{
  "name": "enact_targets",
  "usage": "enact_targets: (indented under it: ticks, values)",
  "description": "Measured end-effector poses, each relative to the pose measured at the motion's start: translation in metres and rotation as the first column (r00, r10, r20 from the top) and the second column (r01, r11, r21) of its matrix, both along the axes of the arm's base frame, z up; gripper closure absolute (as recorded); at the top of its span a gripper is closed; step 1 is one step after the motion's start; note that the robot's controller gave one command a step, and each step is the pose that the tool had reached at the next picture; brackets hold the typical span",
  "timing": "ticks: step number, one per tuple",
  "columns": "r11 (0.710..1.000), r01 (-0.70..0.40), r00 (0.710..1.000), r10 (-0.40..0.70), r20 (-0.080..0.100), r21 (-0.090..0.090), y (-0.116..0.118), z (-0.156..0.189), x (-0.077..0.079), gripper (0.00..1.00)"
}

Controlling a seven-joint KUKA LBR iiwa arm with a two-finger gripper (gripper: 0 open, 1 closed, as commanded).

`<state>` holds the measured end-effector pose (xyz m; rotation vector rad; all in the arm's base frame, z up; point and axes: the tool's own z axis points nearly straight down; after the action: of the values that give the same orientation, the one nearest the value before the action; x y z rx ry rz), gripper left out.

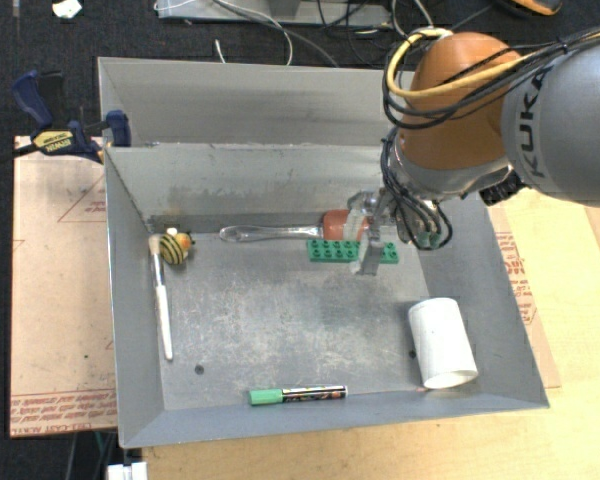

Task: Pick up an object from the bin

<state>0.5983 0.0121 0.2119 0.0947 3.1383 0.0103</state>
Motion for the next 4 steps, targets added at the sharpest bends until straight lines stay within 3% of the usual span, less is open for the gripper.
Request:
enact_targets:
  ticks: [1,3,4]
  values:
    - [1.000,0.000,1.000,0.000,0.000,0.000,0.000,0.000,0.000,1.00]
    - [0.993,0.120,0.993,-0.120,0.006,0.003,0.005,-0.072,0.024,1.00]
    - [0.984,0.178,0.984,-0.178,0.010,0.005,-0.002,-0.131,0.043,1.00]
